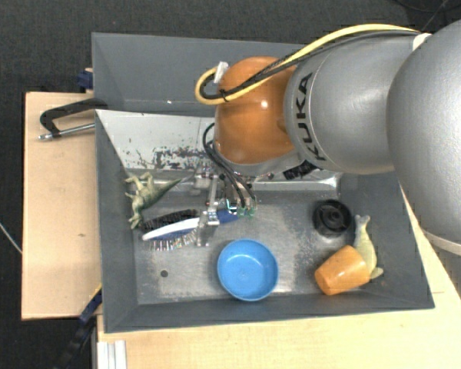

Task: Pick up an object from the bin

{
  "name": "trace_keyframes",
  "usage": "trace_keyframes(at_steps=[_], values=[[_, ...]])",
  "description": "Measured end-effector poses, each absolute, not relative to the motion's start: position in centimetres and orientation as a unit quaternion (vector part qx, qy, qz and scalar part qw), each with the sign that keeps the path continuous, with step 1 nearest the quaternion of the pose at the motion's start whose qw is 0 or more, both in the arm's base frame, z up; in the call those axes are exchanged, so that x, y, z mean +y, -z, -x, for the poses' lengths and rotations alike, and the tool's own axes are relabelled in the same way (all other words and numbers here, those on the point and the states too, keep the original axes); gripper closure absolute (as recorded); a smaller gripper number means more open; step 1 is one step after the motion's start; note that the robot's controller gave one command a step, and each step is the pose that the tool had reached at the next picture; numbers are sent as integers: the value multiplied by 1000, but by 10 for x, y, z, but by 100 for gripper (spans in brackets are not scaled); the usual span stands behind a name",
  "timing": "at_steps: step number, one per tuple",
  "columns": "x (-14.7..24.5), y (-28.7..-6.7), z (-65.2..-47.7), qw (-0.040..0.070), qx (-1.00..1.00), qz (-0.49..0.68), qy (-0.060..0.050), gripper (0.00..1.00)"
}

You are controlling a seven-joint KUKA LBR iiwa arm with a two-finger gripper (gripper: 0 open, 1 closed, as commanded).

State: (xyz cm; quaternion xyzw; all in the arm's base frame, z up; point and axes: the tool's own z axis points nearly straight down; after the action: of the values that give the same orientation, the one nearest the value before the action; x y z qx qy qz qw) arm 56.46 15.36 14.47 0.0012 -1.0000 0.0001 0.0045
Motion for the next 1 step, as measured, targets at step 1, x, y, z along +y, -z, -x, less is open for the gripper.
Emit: trace_keyframes(at_steps=[1], values=[[152, -73, -577, -1, -990, -143, 1, 0]])
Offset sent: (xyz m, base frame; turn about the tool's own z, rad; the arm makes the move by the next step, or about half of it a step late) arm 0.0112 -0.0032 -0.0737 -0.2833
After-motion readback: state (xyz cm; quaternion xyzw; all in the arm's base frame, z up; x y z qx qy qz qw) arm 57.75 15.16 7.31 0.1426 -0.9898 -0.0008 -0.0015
